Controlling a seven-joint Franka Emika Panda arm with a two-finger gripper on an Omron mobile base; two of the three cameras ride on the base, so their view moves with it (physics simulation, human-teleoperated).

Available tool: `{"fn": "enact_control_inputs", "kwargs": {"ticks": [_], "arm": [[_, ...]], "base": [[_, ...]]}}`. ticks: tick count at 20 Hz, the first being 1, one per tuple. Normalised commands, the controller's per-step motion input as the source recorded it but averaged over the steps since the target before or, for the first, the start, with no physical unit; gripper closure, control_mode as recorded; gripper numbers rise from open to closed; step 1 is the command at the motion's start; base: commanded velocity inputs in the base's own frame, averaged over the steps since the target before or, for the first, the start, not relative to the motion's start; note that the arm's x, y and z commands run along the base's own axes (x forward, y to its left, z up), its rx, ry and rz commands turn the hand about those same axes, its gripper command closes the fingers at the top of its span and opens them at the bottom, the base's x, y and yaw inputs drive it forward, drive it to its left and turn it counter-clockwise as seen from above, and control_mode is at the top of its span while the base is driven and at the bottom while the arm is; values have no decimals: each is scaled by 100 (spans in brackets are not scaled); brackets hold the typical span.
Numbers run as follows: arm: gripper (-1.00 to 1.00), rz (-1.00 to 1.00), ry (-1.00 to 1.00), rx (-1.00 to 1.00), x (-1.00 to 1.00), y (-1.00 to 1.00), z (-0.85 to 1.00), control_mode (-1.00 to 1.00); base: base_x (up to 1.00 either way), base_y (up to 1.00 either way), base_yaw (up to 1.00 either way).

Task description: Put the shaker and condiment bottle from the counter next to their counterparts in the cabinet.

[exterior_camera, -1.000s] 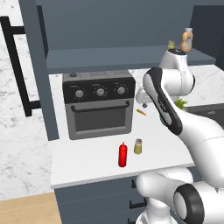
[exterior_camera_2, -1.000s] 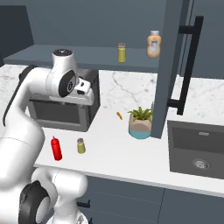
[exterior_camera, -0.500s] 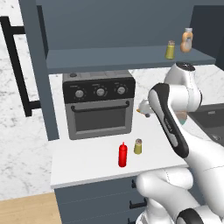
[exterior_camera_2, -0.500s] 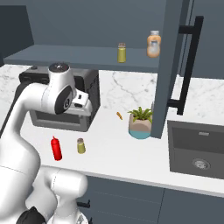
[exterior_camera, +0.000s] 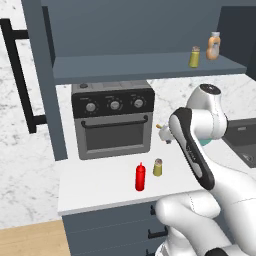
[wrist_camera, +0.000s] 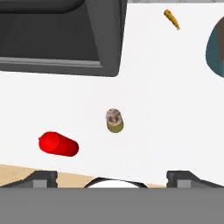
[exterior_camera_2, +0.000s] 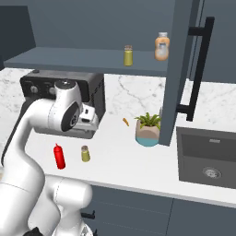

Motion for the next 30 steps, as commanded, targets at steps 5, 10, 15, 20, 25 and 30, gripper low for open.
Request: {"fn": "enact_control_inputs", "kwargs": {"ticks": [5, 10, 15, 20, 25, 30], "arm": [[-100, 2, -5, 1, -8, 0, -25, -100], [-100, 8, -4, 2, -31, 7, -19, -100], [-100, 7, 0, 1, -27, 21, -17, -100], [-100, 5, -2, 2, -30, 26, -18, -100], [-100, 9, -8, 3, -7, 14, -20, -100], [-100, 9, -3, 0, 0, 19, -31, -100]], "base": [[0, 0, 0], [0, 0, 0], [0, 0, 0], [0, 0, 0], [0, 0, 0], [0, 0, 0]]}}
